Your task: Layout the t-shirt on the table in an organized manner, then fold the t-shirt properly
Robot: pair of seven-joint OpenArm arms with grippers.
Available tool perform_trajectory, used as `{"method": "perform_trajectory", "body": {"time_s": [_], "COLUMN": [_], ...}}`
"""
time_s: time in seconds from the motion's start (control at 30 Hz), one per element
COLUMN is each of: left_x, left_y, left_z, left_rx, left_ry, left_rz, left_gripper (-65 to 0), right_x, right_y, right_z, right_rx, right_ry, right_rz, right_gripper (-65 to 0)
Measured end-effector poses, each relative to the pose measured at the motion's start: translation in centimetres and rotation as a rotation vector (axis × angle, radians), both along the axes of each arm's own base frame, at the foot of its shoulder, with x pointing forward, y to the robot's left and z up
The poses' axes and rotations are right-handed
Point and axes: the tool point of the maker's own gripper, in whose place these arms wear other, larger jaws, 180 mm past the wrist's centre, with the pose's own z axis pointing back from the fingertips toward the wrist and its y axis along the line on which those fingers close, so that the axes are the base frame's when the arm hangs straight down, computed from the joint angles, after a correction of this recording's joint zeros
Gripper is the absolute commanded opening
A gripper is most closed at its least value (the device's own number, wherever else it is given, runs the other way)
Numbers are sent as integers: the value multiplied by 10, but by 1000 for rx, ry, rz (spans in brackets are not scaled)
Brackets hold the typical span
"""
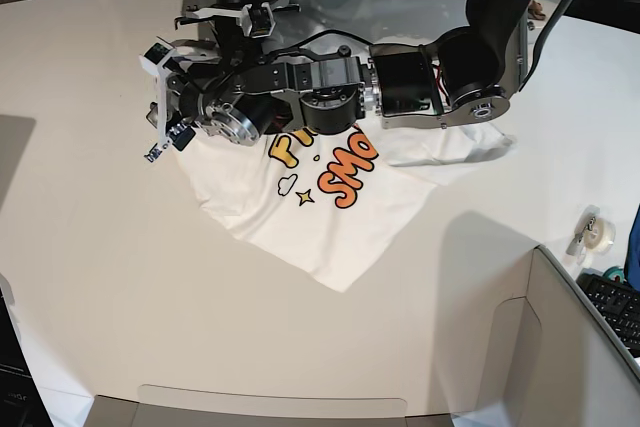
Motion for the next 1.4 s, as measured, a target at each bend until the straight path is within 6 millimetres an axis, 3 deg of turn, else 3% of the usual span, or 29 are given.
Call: {"method": "perform_trajectory", "body": {"time_s": [0.1, 0.27, 0.47, 0.57, 0.73, 1.0, 1.13, 1.27, 1.4], "left_x": [-2, -2, -5, -5, -5, -8, -20, 4, 19], "left_y": [-4, -4, -11, -11, -12, -13, -29, -35, -26], "left_z": [1, -16, -15, -15, -15, -13, 14, 64, 82], "left_rx": [-6, 23, 4, 4, 2, -9, -171, -328, -391], "left_ry": [4, 40, 60, 62, 61, 63, 116, 91, 106], "left_rz": [-5, 18, 6, 5, 4, 4, 68, 143, 211], "left_gripper": [-400, -400, -402, -459, -650, -649, -649, -649, -649], "right_x": [0, 0, 0, 0, 0, 0, 2, 4, 9], "right_y": [0, 0, 0, 0, 0, 0, -1, -1, -9], "right_z": [0, 0, 0, 0, 0, 0, 1, 2, 6], "right_rx": [0, 0, 0, 0, 0, -1, -3, 2, 60], "right_ry": [0, -1, -1, -1, 0, -1, -4, 0, 44], "right_rz": [0, 0, 0, 0, 0, 0, 1, -3, -19], "right_gripper": [-650, -650, -650, -650, -650, -650, -650, -650, -650]}}
